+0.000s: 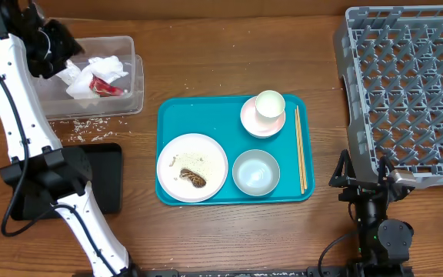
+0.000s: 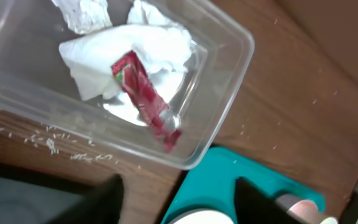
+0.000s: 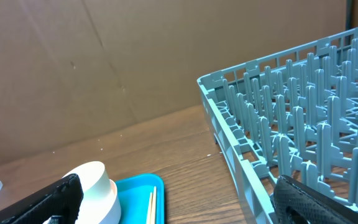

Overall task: Sort waste into correct bins and load items into the dishwasher
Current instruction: 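Carry the red wrapper to the clear bin and release it, then move the left gripper to the white plate rim and lower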

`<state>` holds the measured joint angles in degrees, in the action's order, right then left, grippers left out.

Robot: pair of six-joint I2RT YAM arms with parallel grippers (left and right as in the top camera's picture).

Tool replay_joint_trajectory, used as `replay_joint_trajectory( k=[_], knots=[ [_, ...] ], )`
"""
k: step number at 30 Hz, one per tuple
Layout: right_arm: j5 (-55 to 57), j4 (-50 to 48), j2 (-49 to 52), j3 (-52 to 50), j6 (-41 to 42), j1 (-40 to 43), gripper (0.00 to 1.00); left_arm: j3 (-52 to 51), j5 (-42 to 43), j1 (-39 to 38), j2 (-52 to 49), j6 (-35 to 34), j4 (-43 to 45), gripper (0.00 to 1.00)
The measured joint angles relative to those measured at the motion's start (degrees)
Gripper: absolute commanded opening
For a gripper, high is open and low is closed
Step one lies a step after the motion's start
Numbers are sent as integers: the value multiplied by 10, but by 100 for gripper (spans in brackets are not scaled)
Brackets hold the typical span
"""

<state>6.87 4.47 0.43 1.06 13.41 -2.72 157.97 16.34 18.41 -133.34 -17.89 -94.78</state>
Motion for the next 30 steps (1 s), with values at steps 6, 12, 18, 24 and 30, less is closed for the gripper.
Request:
replay_joint_trajectory(
  k=[6, 12, 18, 24, 30],
  knots=[
    [0, 0, 0, 0, 0, 0, 100, -8, -32, -22, 0, 13, -6, 4],
    [0, 0, 0, 0, 0, 0, 100, -14, -9, -33, 0, 20, -17, 4],
    [0, 0, 0, 0, 0, 0, 100, -21, 29, -33, 35, 50, -19, 8],
    [0, 0, 0, 0, 0, 0, 100, -58, 25, -54, 150, 66, -17, 23],
    [0, 0, 0, 0, 0, 0, 100, -221, 6, -111, 276, 72, -21, 29]
  ],
)
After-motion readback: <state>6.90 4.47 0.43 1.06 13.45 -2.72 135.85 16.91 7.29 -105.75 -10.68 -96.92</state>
